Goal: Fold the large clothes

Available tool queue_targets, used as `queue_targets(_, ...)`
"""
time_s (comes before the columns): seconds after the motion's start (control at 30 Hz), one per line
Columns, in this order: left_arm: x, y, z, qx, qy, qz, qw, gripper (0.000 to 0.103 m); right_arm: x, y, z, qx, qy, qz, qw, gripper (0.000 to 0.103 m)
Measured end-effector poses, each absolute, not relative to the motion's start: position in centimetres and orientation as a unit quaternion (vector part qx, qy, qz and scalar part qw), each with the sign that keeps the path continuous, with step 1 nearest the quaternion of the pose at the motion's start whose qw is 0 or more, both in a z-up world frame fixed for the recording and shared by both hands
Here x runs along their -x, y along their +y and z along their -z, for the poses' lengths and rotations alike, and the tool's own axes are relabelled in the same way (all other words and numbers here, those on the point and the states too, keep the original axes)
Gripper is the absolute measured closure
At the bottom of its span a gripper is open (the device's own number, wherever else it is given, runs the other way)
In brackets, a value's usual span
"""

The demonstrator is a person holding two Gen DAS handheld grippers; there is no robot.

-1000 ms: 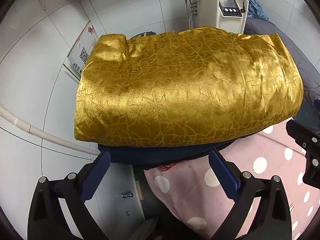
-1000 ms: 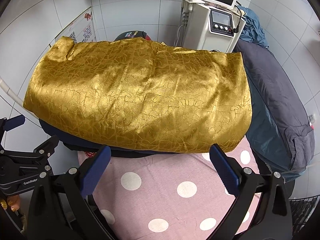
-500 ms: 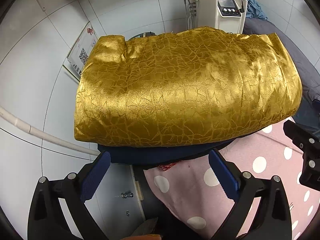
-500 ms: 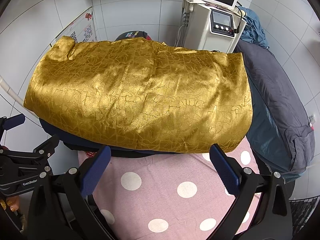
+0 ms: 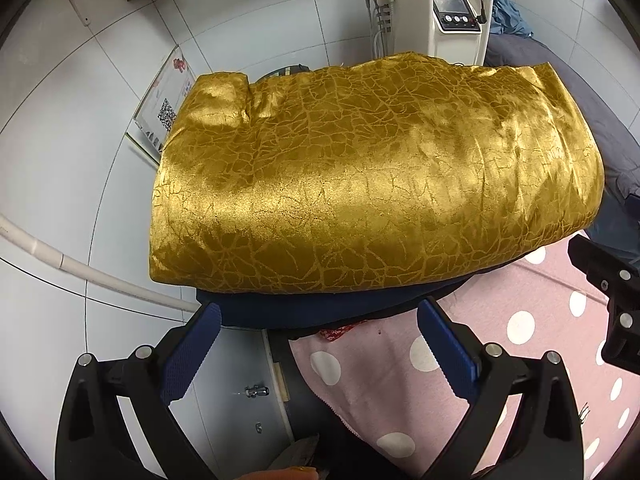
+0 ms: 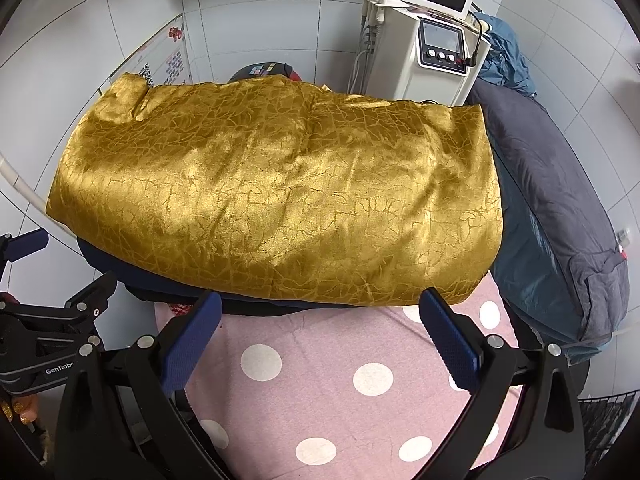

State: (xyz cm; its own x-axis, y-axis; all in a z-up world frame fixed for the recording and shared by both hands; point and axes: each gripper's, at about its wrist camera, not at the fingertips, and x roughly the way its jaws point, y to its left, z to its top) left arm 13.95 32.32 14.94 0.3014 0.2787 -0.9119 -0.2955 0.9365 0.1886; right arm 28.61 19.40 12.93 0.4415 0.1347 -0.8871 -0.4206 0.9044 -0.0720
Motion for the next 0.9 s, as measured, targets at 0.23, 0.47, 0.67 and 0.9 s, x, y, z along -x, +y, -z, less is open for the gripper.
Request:
queue_targets(0.23, -13.85, 32.24, -14.97, 0.005, 0.564, -0.176, 0.807, 0.006, -28.62, 19.34, -13.06, 0.141, 0.5, -0.167, 0.838, 0.006)
queue_targets(0.47, -13.89, 32.44, -14.95, 0.005, 0.564, -0.18, 0.806, 0.006, -28.52, 19.73, -12.94, 0.147, 0.5, -0.169, 0.837, 0.006)
queue_targets(0.67, -13.92, 32.32, -15.04, 0.002, 0.563, -0.179, 0.807, 0.006, -28.59, 19.77, -12.92, 0.146, 0.501, -0.168, 0.836, 0.006)
queue_targets(0.9, -13.93, 32.17, -15.05, 0.002, 0.563, -0.178, 0.807, 0.006, -28.65, 19.75, -12.89, 0.146, 0.502, -0.168, 0.836, 0.006)
